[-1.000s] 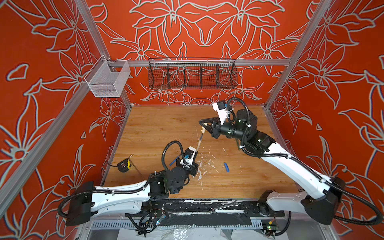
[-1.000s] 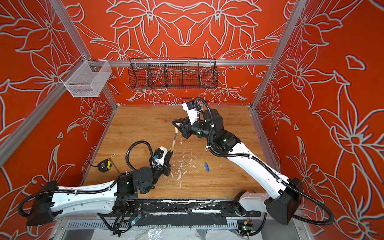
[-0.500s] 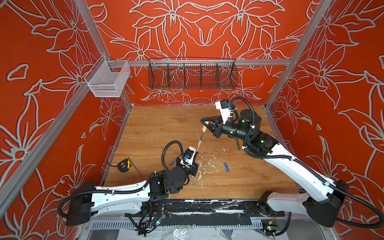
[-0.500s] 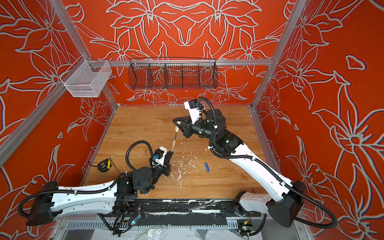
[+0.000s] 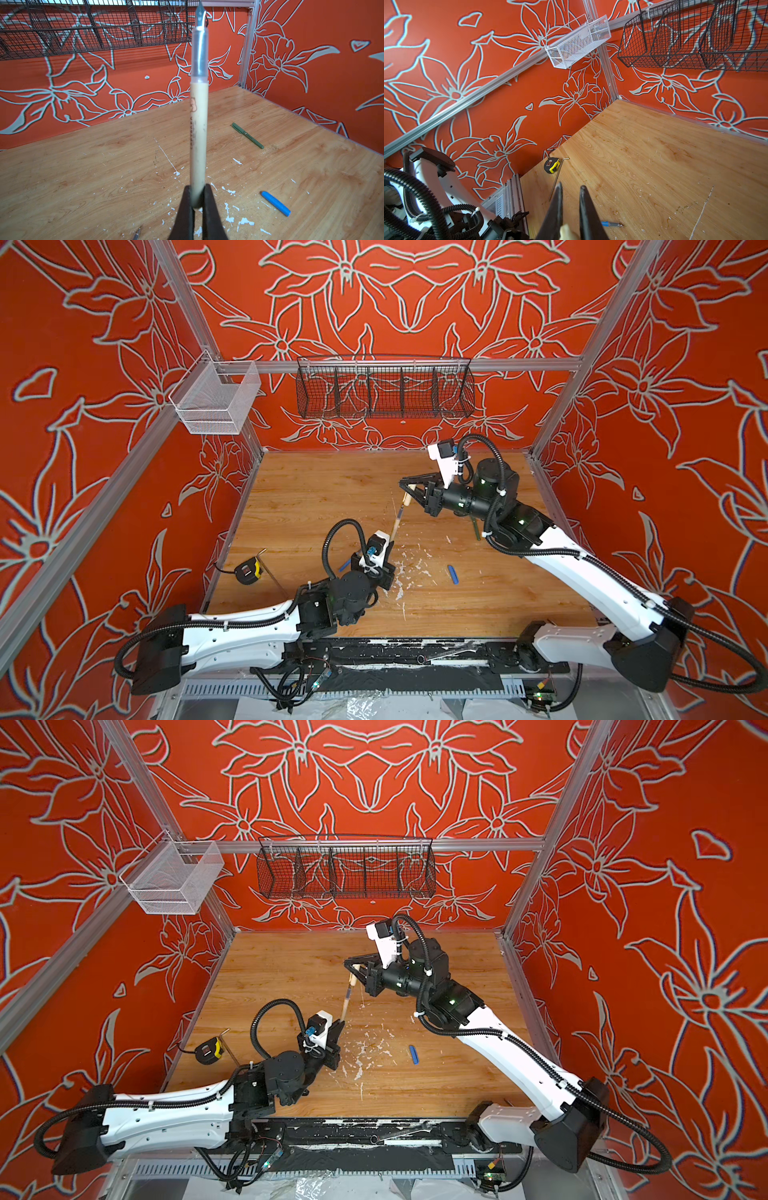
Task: Insert the pens into the pen caps
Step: 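Lower the beige cap onto the upright pen nib with the right gripper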
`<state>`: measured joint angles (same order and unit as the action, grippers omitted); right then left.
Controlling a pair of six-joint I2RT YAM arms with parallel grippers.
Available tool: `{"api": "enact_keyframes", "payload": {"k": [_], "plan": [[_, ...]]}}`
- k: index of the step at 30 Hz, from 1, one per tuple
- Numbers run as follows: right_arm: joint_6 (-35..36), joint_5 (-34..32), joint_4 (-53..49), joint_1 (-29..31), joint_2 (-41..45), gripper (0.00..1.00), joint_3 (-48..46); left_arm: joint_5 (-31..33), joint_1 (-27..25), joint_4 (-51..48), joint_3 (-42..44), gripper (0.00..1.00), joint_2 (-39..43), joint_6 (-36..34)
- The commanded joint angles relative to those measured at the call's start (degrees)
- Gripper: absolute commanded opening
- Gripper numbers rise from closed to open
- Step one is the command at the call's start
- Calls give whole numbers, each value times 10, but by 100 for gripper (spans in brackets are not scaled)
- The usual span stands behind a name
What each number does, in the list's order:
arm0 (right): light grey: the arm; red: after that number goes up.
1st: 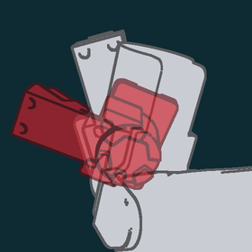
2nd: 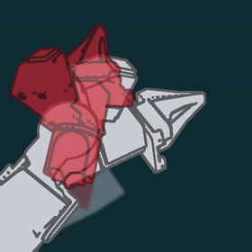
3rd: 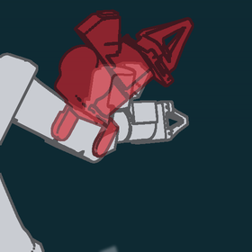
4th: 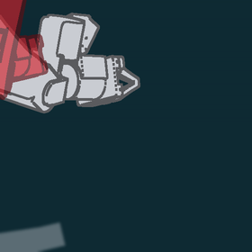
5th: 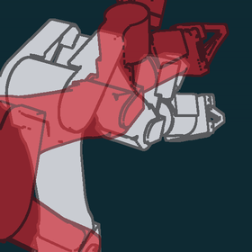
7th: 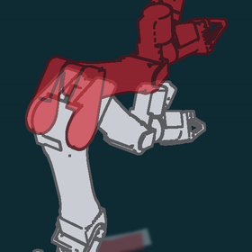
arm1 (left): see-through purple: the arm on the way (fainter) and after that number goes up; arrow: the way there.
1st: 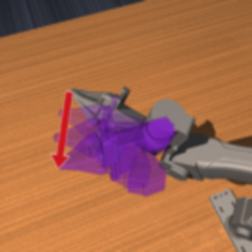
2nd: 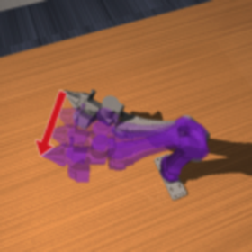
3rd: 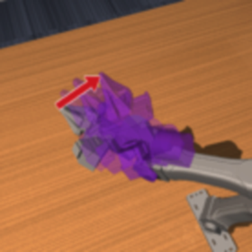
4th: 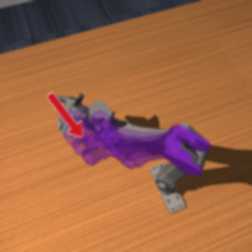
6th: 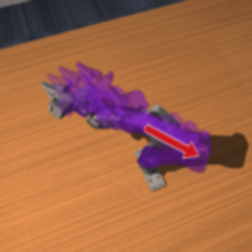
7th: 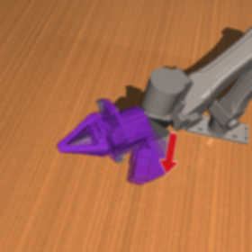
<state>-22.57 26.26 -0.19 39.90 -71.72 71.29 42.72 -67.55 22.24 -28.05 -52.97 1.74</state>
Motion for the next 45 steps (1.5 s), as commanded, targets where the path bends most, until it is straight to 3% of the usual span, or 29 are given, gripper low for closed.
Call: {"api": "enact_keyframes", "payload": {"k": [1,8,45], "plan": [[-10,7,26,4,-1,4,-8,-1,2,1,7,0,10,9],[-22,-5,63,3,0,3,-18,-3,3,0,6,0,9,10],[-28,18,40,4,-20,3,-18,-17,6,-5,9,0,31,10]]}}
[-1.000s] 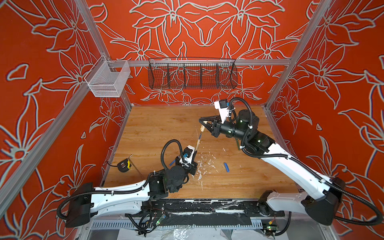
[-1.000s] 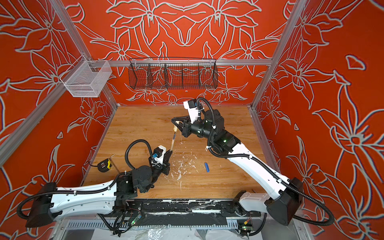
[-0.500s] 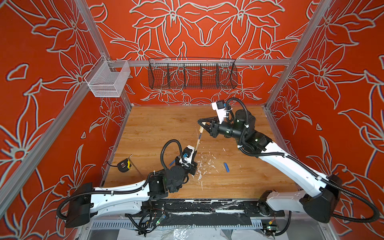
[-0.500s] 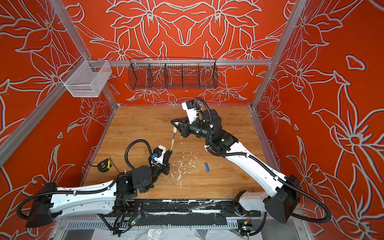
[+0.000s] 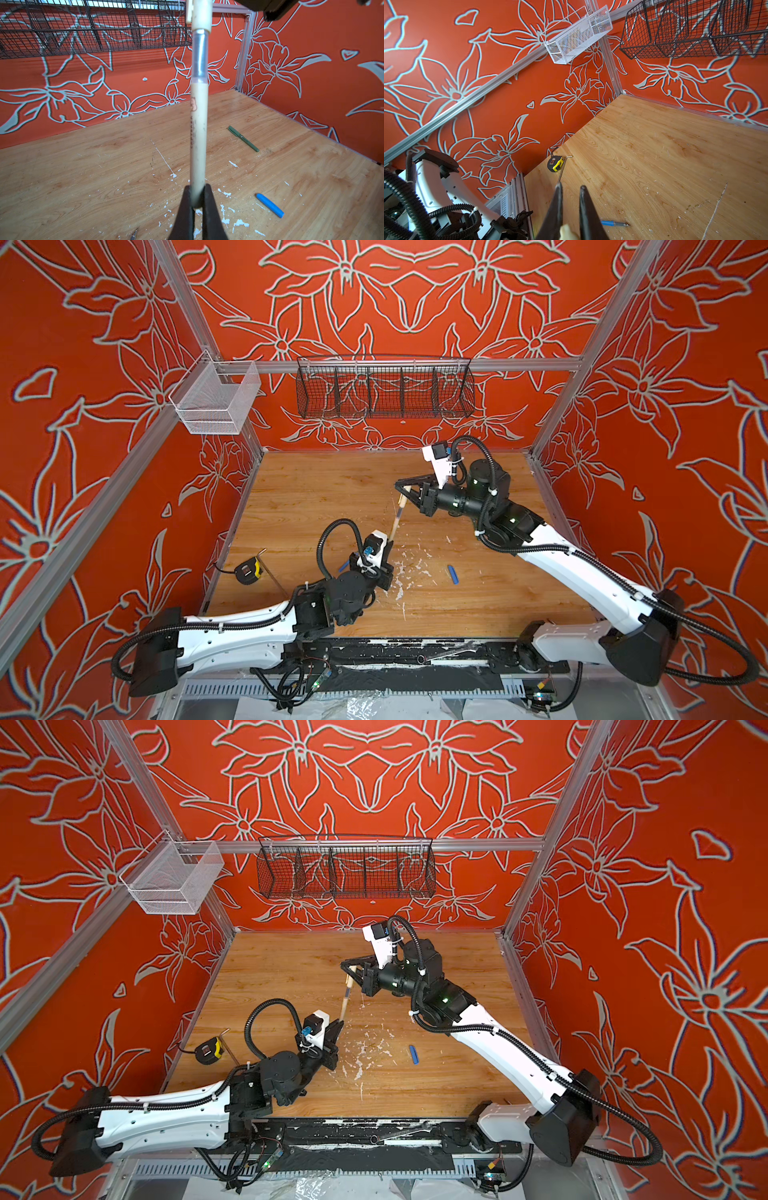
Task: Insert the pens into the pen caps
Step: 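Lower the beige cap onto the upright pen nib with the right gripper, then open the right gripper, leaving the cap seated on the nib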
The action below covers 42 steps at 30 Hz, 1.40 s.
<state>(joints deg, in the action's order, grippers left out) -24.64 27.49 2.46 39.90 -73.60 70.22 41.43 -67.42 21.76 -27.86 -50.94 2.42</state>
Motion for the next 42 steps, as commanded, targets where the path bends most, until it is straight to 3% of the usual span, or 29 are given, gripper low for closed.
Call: {"api": "enact_keyframes", "payload": {"k": [1,8,13,20,26,32,42], "plan": [[-10,6,19,3,-1,3,-11,-7,4,0,6,0,12,3],[-42,26,59,4,-15,3,-15,-14,4,3,1,0,1,2],[-33,39,21,3,-23,3,4,-13,6,1,-2,0,2,-2],[4,6,-50,3,-9,3,14,-30,24,1,18,0,43,12],[-21,-5,-2,4,-2,3,-17,-62,37,-5,30,0,84,23],[-60,28,60,4,-20,4,-31,-82,37,-9,17,0,64,23],[-27,23,-4,4,-1,25,-35,-120,64,-21,-6,0,64,15]]}}
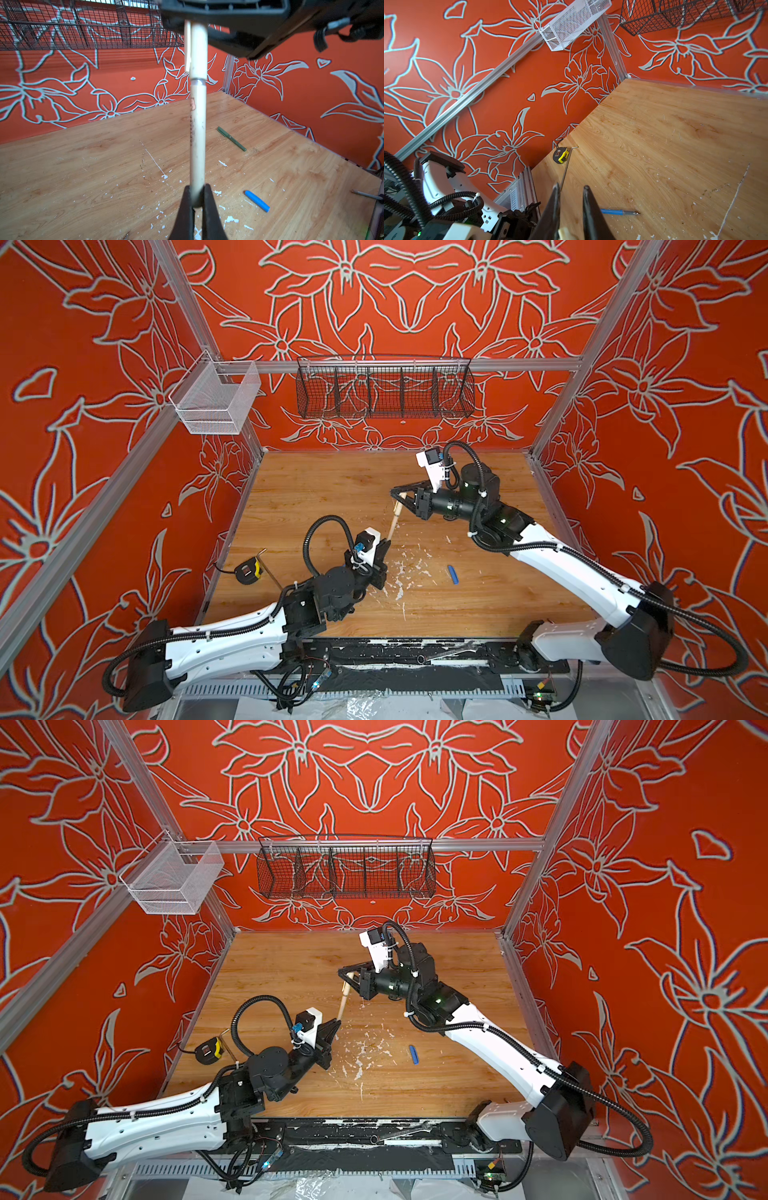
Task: Insert the pens into the pen caps
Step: 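Open the right gripper, leaving the cap seated on the nib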
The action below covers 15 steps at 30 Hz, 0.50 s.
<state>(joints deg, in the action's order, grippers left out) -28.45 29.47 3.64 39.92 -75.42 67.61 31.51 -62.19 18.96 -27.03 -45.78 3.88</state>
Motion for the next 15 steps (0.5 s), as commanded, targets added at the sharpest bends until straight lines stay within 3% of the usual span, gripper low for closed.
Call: {"api": "enact_keyframes", "payload": {"k": [1,10,15], "plan": [[11,2,-18,4,19,25,-10,-29,16,7,-15,0,15,2],[15,13,-27,3,30,38,-9,-61,23,-13,-39,0,-7,2],[-23,52,-4,-23,59,48,-29,-100,39,-36,-44,0,-8,18]]}}
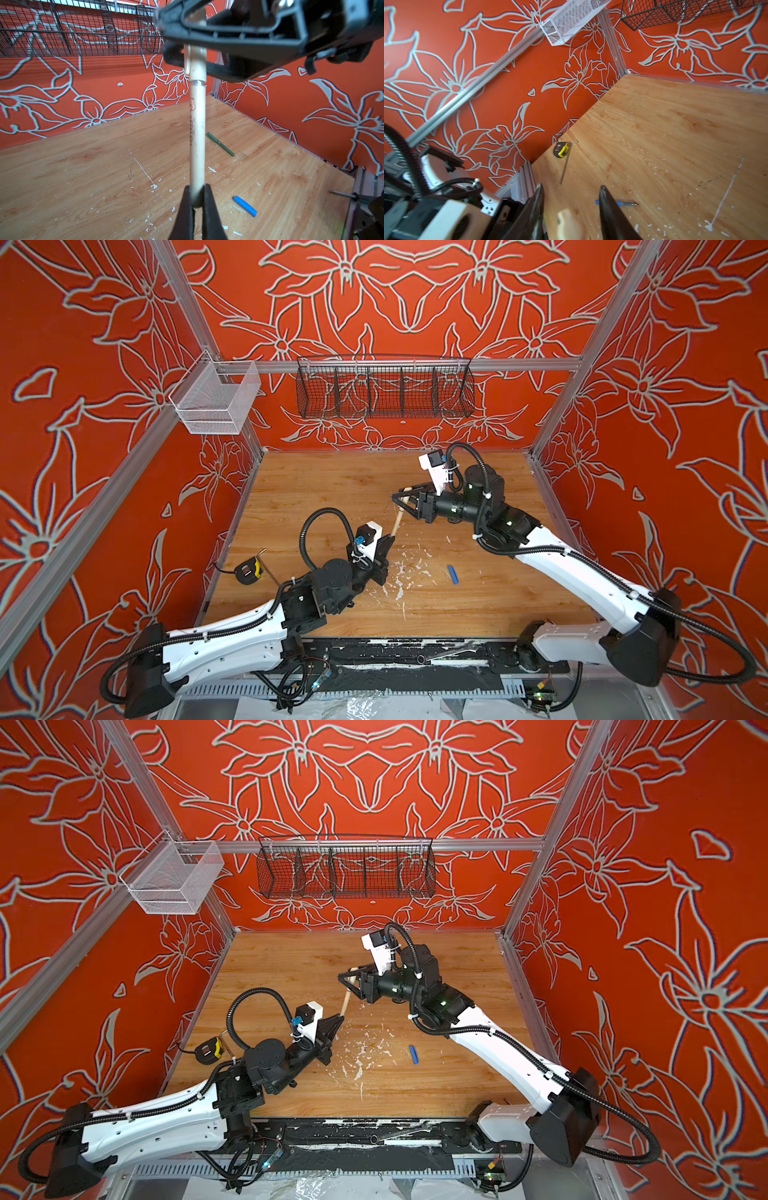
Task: Insert the pens into the pen caps
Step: 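Open the right gripper, leaving the cap seated on the nib, then close the right gripper around the cap and push it down the pen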
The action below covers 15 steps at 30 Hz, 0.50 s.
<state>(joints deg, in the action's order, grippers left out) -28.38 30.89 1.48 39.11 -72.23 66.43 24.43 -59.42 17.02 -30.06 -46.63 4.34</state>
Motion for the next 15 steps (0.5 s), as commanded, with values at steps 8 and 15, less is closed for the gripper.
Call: {"api": "enact_keyframes", "payload": {"k": [8,15], "plan": [[-47,80,42,-36,39,52,-59,-82,42,-38,-6,0,21,40],[-52,114,60,-30,4,53,-56,-99,47,-39,-10,0,15,42]]}}
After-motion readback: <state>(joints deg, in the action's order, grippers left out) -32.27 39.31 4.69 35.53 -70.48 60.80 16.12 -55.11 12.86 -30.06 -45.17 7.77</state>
